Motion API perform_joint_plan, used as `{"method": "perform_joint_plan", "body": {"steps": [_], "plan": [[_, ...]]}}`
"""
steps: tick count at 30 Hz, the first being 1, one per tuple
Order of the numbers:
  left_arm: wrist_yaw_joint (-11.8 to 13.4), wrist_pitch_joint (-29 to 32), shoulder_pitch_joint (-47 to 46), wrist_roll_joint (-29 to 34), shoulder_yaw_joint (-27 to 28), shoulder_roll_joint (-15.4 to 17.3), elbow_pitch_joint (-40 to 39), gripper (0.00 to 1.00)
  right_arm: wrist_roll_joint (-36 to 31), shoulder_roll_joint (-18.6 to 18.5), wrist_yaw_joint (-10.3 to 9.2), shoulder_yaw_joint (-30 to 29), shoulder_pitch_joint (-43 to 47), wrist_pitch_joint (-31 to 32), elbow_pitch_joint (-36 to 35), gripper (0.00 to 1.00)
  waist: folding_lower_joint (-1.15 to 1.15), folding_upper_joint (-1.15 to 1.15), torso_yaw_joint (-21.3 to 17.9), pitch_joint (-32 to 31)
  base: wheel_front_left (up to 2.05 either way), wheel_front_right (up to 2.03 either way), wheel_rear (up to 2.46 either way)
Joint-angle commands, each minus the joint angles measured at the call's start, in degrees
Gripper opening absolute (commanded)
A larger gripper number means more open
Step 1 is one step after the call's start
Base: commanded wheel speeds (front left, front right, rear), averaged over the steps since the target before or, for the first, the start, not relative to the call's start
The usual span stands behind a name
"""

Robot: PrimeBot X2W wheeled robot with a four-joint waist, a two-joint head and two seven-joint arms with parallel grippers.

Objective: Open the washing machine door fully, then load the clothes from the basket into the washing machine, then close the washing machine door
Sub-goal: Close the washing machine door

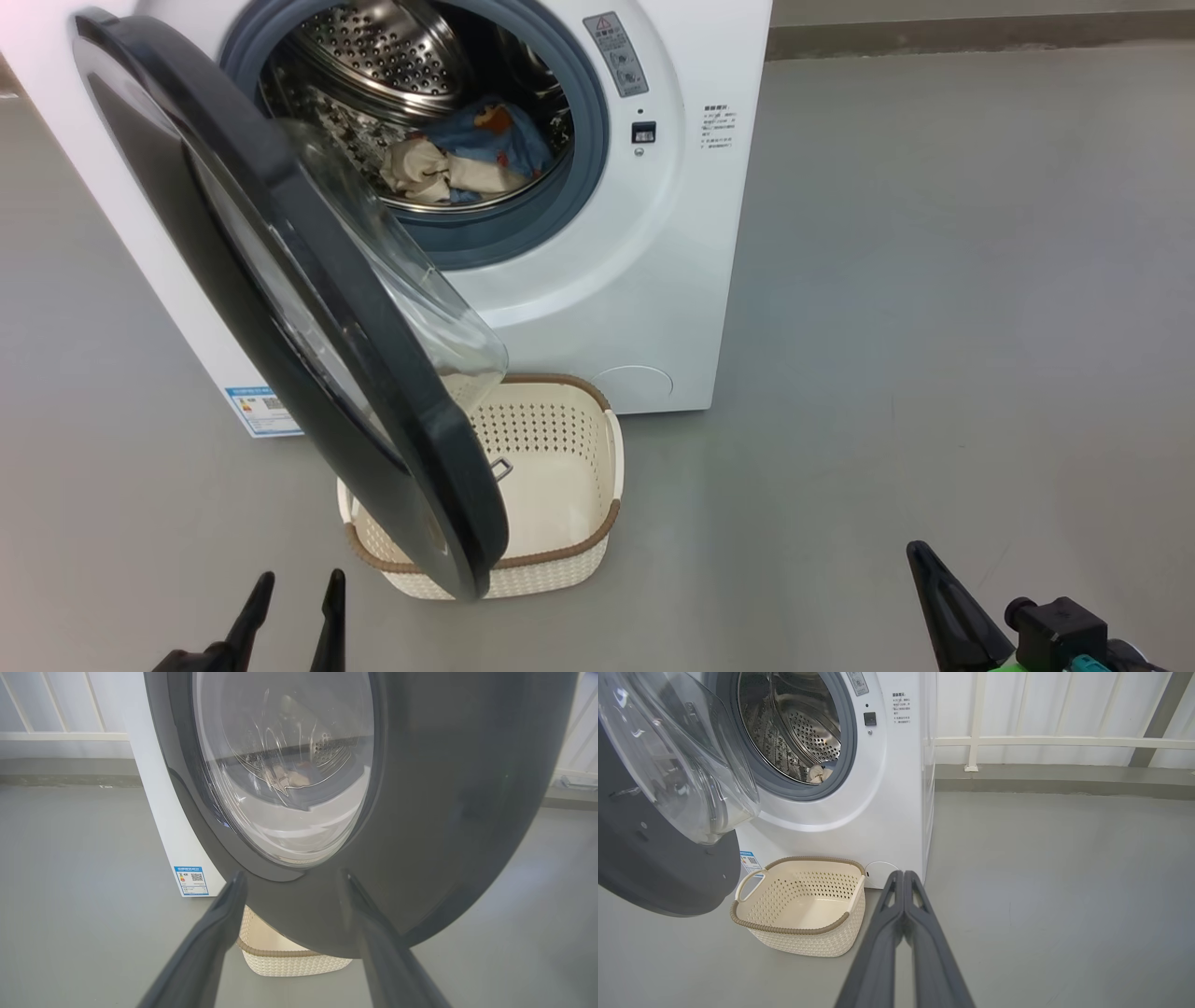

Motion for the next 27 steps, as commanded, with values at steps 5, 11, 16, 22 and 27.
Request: {"method": "perform_joint_plan", "body": {"steps": [5,11,16,22,27], "plan": [[-0.1,-0.6,-1.0,0.0,1.9,0.3,-1.5,1.0,-0.9,-0.7,0.08,1.2,-0.4,-0.7,-1.3,0.0,0.0,0.0,0.1,0.1,0.0,0.0,0.0],[-0.1,-0.6,-0.9,0.0,2.0,0.0,-1.7,1.0,-1.0,-0.8,0.08,1.5,-1.2,-0.7,-2.1,0.0,0.0,0.0,0.3,0.1,0.0,0.0,0.0],[-0.1,-0.6,-0.9,0.0,2.0,-0.1,-1.8,1.0,-0.5,-0.5,0.08,3.5,-3.6,-0.7,-5.4,0.0,0.0,0.0,0.4,0.1,0.0,0.0,0.0],[-0.1,-0.6,-1.0,0.1,1.9,-0.1,-2.0,1.0,0.0,-0.1,0.08,8.9,-10.4,-0.7,-12.7,0.0,0.0,0.0,0.7,0.3,0.0,0.0,0.0],[-0.1,-0.6,-1.5,0.1,1.6,-0.1,-2.1,1.0,0.9,0.2,0.08,15.9,-18.1,-0.7,-18.7,0.0,0.0,0.0,1.2,0.5,0.0,0.0,0.0]]}}
